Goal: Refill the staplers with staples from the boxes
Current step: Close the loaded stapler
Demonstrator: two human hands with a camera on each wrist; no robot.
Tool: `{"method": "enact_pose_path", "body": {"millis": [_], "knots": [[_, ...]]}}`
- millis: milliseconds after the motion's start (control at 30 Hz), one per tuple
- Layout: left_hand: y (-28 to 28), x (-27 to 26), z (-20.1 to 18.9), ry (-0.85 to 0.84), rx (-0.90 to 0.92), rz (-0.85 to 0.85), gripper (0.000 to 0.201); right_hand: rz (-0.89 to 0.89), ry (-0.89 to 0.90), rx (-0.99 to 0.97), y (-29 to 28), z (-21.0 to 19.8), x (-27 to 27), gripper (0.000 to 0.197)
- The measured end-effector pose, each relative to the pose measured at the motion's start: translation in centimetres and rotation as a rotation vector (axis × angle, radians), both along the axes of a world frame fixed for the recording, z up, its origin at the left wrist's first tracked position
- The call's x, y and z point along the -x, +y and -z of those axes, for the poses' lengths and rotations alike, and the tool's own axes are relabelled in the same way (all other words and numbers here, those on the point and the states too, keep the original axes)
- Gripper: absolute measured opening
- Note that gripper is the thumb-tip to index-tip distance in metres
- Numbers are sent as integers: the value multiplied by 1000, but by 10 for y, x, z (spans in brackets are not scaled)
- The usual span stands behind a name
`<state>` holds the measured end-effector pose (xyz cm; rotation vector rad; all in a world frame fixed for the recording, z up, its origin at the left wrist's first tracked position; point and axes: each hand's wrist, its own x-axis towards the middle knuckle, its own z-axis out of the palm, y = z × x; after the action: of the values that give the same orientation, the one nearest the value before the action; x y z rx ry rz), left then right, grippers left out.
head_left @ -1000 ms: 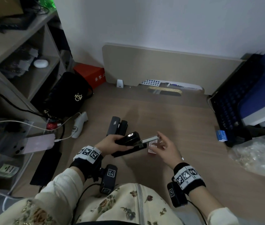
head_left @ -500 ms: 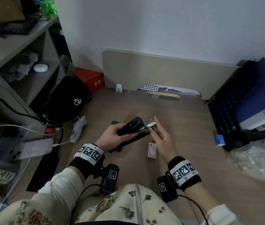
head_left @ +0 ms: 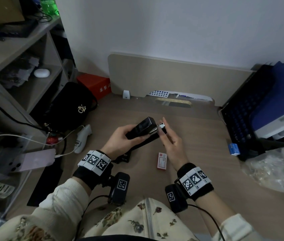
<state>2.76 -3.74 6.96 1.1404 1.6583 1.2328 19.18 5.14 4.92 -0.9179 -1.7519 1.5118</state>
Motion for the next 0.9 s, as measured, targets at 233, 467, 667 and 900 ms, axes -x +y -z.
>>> {"method": "enact_pose_path", "body": {"millis": [233,467,667,900], "knots": [[-2,-1,-10,140,-26,-19,25,79,-38,-90,-2,-3,1,57],[0,-3,-22,170,-62,-22,26,129,61,-70,0,-12,8,51],[1,-3,-24,92,-40,-22,24,124,60,-116,1,-11,6,57],[-1,-9,-30,44,-13,-4,24,309,9,-237,2,-7,12,44]]}}
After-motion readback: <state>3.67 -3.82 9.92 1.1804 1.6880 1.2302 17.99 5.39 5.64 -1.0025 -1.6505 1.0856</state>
